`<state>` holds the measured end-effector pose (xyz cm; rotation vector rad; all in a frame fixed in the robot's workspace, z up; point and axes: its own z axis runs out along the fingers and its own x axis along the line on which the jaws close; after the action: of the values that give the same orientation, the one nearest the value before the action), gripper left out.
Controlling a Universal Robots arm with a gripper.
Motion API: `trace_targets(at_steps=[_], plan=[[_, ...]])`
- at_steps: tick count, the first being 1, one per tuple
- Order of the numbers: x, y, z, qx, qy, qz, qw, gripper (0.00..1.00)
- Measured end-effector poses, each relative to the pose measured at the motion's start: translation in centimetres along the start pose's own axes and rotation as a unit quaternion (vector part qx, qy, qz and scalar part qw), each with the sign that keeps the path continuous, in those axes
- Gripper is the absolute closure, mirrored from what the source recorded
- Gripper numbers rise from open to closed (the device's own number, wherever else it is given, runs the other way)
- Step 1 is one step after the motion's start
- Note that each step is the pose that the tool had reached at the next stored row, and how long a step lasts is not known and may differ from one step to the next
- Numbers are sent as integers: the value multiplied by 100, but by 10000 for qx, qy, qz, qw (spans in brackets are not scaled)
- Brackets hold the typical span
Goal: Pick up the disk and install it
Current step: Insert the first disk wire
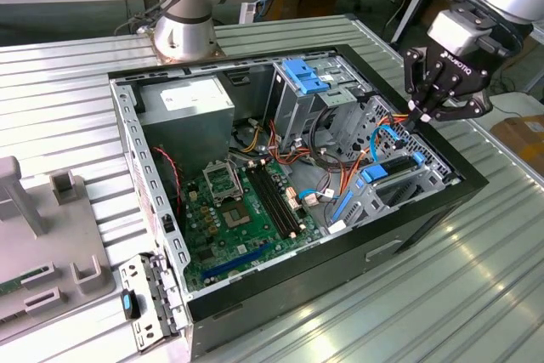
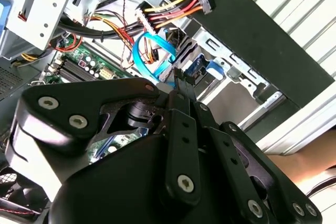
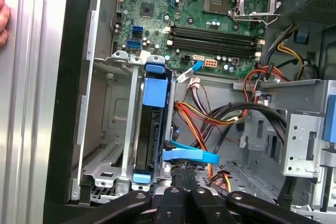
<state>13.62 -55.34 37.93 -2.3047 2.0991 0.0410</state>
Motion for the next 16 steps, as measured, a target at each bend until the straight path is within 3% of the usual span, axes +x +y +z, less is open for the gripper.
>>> trace_targets(at_steps=[9, 13, 16], plan=[[-26, -17, 1, -3, 0, -83, 10000, 89], [-46, -28, 2, -13, 0, -377, 9993, 89], [-61, -88, 4, -21, 2, -577, 9983, 89]])
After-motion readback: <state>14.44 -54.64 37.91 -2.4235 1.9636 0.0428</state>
